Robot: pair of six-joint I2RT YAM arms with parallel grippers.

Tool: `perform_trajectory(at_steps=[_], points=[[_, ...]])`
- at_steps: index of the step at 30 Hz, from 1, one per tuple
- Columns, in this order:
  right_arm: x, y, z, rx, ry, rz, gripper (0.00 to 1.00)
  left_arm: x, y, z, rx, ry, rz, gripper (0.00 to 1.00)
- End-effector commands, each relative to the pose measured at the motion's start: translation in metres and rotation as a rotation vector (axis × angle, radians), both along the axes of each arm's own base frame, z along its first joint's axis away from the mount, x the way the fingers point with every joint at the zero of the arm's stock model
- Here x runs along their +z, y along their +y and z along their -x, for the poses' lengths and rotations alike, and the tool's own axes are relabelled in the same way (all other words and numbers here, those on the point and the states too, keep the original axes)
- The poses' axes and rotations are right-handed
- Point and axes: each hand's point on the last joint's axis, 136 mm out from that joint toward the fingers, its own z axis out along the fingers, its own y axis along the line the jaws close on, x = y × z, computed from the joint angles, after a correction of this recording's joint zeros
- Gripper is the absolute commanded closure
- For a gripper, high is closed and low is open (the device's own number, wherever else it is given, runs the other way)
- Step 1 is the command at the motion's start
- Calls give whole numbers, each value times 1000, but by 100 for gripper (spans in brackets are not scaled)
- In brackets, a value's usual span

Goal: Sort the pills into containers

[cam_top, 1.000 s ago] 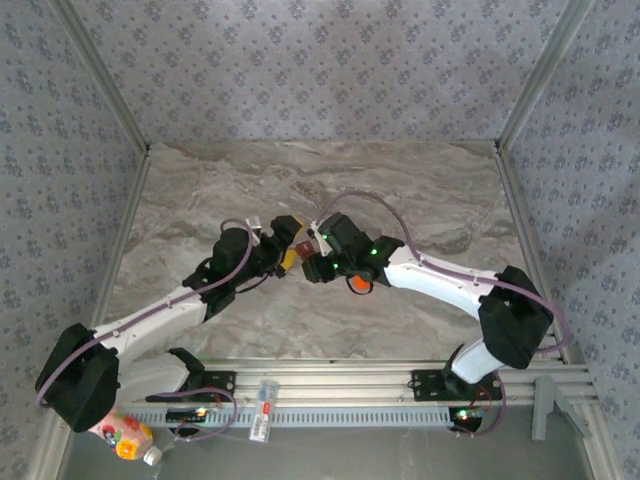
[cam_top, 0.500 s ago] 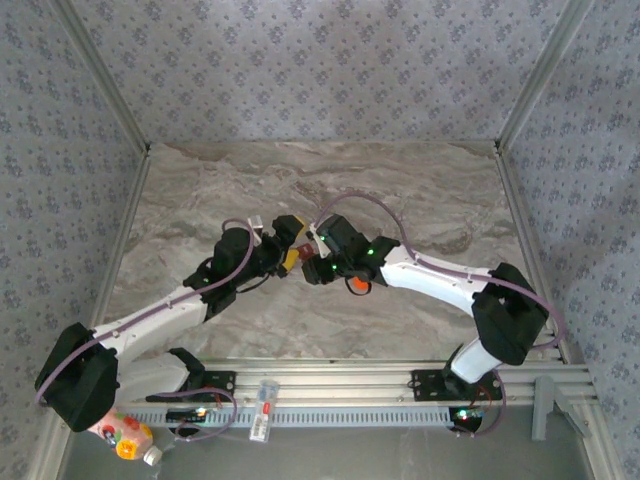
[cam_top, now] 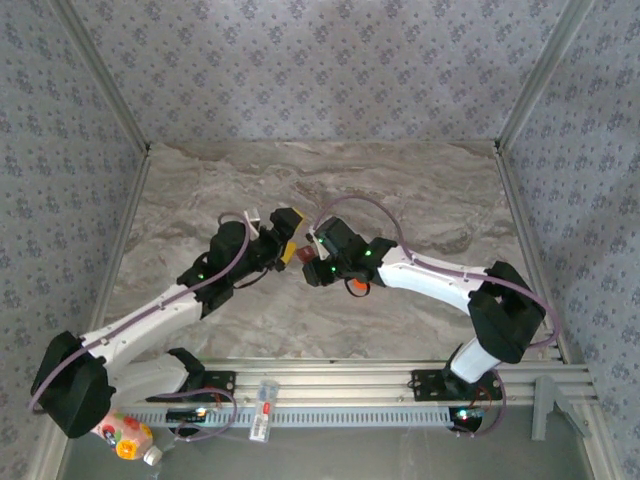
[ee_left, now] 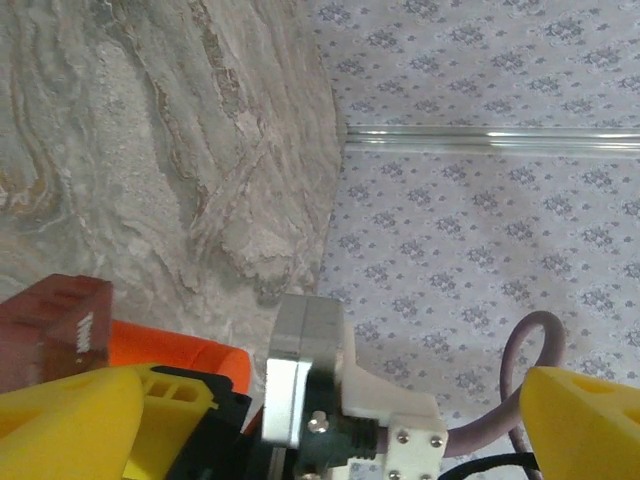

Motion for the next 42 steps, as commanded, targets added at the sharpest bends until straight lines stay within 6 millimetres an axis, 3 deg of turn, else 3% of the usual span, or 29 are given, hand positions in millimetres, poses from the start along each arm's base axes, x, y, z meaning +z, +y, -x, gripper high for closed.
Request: perform_trajectory(at_steps=[1, 9, 42], points=[[10, -8, -2, -24, -25, 3, 73, -25, 8, 6, 21, 53, -44, 6], [14, -4, -3, -21, -26, -10, 73, -33, 3, 5, 7, 68, -36, 7], [8, 8, -1, -4, -3, -35, 73, -13, -18, -7, -9, 41, 66, 7]])
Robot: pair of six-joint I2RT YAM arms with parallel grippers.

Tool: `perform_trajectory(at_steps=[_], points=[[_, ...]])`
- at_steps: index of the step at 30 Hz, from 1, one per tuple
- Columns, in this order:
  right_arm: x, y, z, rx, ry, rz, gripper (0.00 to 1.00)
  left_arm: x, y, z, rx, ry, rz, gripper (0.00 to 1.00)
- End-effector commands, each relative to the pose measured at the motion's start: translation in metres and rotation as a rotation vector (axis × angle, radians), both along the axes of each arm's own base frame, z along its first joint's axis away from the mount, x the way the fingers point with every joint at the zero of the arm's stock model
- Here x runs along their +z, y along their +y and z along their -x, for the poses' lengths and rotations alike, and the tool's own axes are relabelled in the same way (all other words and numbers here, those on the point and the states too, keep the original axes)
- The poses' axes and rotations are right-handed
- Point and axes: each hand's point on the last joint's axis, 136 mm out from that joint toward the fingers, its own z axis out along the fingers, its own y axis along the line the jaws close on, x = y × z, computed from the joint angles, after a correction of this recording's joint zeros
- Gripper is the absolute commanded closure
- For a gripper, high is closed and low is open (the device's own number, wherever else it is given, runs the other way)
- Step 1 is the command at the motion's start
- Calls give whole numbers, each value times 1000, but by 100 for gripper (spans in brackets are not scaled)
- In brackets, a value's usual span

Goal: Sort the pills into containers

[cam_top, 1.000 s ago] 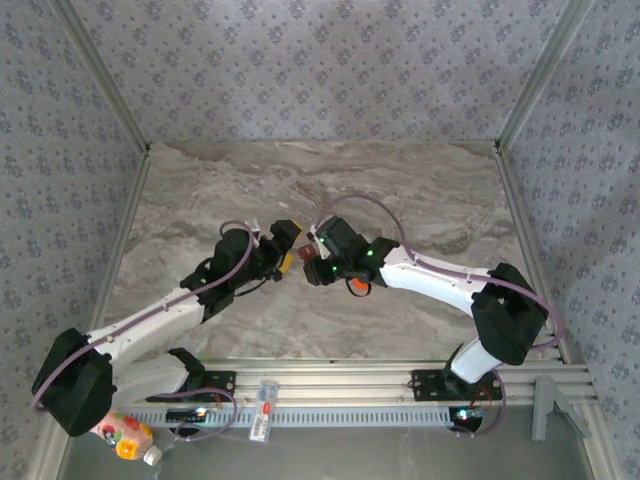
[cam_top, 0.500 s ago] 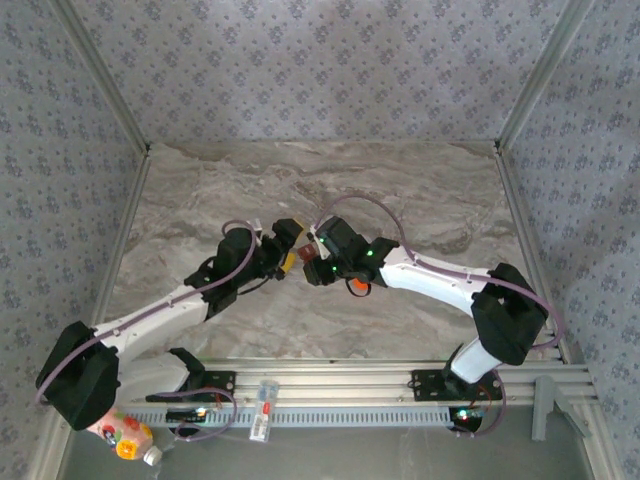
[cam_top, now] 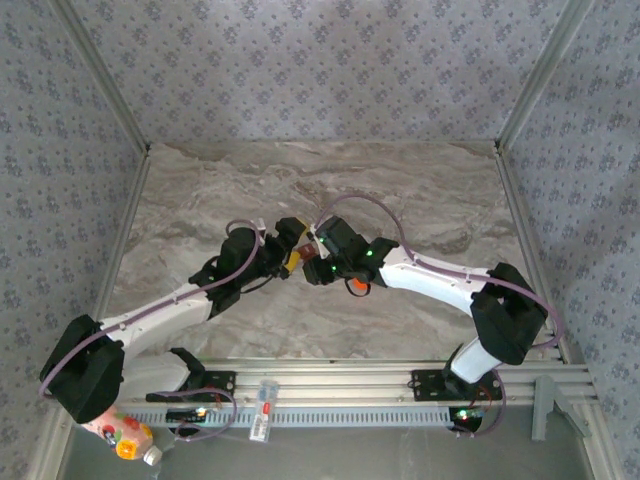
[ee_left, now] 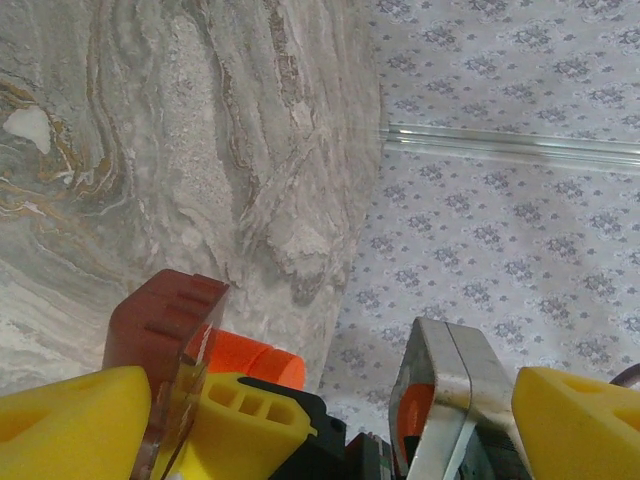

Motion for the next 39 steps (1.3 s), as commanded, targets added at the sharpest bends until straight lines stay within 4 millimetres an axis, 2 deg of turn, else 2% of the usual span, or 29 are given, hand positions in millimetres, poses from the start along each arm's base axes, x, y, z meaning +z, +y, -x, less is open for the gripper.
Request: perform_trajectory(at_steps=[1, 13, 21, 25, 27, 30, 39], points=[[3, 8, 2, 11, 5, -18, 73, 24, -9, -4, -9, -40, 63, 7], [-3, 8, 5, 21, 12, -2, 77, 30, -10, -8, 0, -57, 65, 7], [-14, 7, 6, 22, 23, 26, 79, 77, -26, -16, -37, -139, 120, 6], [-16, 5, 6, 18, 21, 35, 79, 85, -21, -16, -17, -159, 104, 6], [-17, 3, 6, 17, 16, 43, 79, 79, -14, -16, 6, -149, 80, 6], [-21, -4, 6, 23, 5, 72, 78, 64, 7, -15, 53, -125, 4, 5], [-63, -16, 17, 247, 0, 232, 73, 11, 103, -11, 195, -63, -273, 0]])
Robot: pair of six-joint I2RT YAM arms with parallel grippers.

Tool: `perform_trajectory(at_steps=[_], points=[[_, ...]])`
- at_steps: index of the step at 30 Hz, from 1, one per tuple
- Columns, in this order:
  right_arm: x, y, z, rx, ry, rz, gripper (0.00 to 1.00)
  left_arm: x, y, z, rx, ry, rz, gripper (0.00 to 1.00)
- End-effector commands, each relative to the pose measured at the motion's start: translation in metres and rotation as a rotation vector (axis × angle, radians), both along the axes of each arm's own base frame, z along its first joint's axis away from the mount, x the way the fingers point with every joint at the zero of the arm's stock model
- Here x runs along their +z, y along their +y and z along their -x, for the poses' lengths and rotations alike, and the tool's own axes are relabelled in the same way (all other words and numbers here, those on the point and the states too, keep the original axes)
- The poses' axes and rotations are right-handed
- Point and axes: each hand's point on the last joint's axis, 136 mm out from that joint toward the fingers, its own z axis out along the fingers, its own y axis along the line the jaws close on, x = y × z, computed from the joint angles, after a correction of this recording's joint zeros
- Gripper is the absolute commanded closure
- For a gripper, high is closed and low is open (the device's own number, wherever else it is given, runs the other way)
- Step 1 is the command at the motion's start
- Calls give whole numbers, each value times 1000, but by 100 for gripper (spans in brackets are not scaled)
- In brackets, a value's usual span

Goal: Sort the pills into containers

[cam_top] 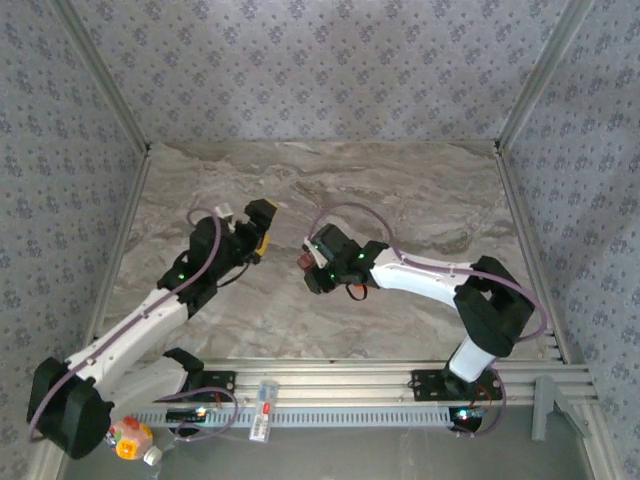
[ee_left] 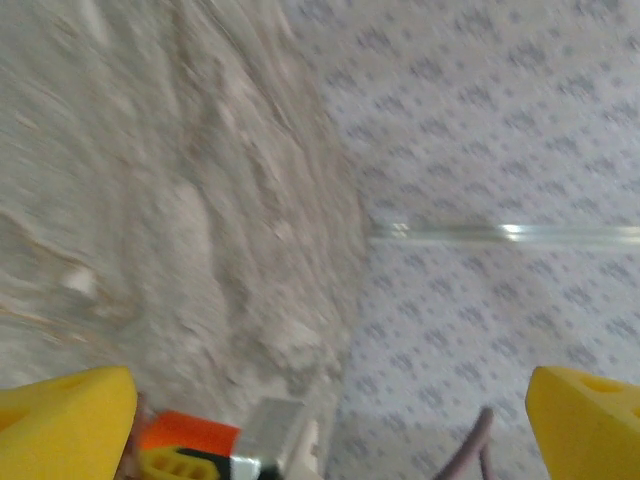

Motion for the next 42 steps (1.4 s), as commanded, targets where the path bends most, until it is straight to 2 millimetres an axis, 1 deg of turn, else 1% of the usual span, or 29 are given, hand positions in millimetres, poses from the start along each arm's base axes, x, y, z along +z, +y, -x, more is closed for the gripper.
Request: perform_trajectory(at_steps=[1, 4, 7, 13, 16, 18, 20, 26, 29, 35, 39, 42], points=[[-25, -10, 11, 135, 15, 98, 72, -34, 31, 10, 21, 67, -166, 0], [-34, -8, 12, 190, 18, 122, 69, -42, 43, 12, 12, 86, -219, 0], [-48, -11, 11, 211, 25, 181, 69, -48, 45, 13, -13, 98, -245, 0], [-65, -12, 12, 225, 41, 259, 66, -54, 36, 11, -96, 126, -286, 0], [-71, -13, 11, 228, 41, 288, 59, -54, 29, 7, -138, 137, -289, 0], [-73, -13, 10, 228, 38, 300, 51, -52, 26, 7, -157, 144, -296, 0], [-72, -14, 9, 224, 31, 314, 41, -50, 25, 6, -167, 143, -306, 0], [-62, -25, 8, 205, 4, 353, 26, -45, 25, 6, -170, 136, -315, 0], [-61, -34, 10, 186, 7, 372, 24, -45, 26, 6, -166, 133, -314, 0], [-56, -52, 5, 156, -17, 408, 24, -49, 28, 6, -145, 128, -299, 0], [-49, -58, 2, 145, -34, 400, 24, -51, 26, 7, -142, 127, -289, 0], [-47, -60, -6, 120, -42, 389, 24, -52, 23, 8, -141, 127, -297, 0]])
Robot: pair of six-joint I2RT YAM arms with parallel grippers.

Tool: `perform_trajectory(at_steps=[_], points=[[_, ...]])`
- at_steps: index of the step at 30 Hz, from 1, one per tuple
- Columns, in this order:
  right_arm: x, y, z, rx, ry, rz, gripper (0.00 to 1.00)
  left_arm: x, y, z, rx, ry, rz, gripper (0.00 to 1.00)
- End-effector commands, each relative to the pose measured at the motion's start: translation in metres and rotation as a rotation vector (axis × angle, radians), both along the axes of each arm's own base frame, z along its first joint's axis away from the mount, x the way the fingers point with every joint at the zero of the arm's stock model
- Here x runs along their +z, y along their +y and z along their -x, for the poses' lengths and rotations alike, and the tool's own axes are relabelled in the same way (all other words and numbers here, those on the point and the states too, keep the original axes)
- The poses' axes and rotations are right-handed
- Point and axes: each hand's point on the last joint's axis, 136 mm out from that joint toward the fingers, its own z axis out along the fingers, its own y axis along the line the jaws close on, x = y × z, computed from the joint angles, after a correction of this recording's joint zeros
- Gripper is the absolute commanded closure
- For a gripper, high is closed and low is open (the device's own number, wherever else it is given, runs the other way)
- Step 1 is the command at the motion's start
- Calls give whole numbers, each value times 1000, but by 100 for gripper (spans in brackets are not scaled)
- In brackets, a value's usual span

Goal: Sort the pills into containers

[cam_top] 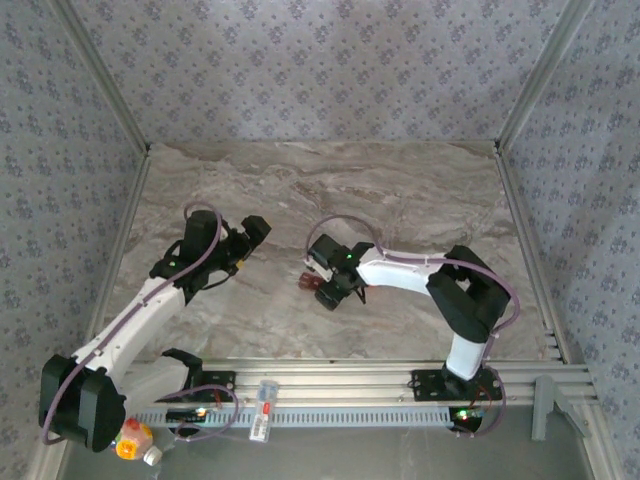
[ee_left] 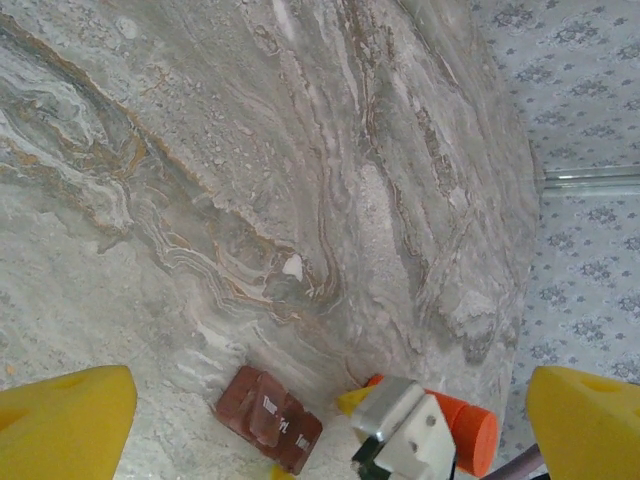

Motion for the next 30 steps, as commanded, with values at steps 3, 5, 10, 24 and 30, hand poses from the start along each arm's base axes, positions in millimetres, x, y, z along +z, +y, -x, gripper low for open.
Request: perform_trajectory(at_steps=[3, 5, 10, 24, 30], points=[[7, -8, -12, -28, -35, 13, 25, 3, -8, 2, -6, -23, -5, 0], [9, -5, -16, -31, -45, 1, 25, 1, -12, 4, -13, -16, -13, 0], [13, 4, -23, -35, -65, -28, 26, -3, -21, 3, -24, -11, -32, 0], [38, 10, -23, -63, -49, -124, 28, -13, -48, 10, -73, 36, -28, 0], [58, 17, -20, -233, 21, -297, 37, -21, -56, 21, -39, 73, 78, 0]])
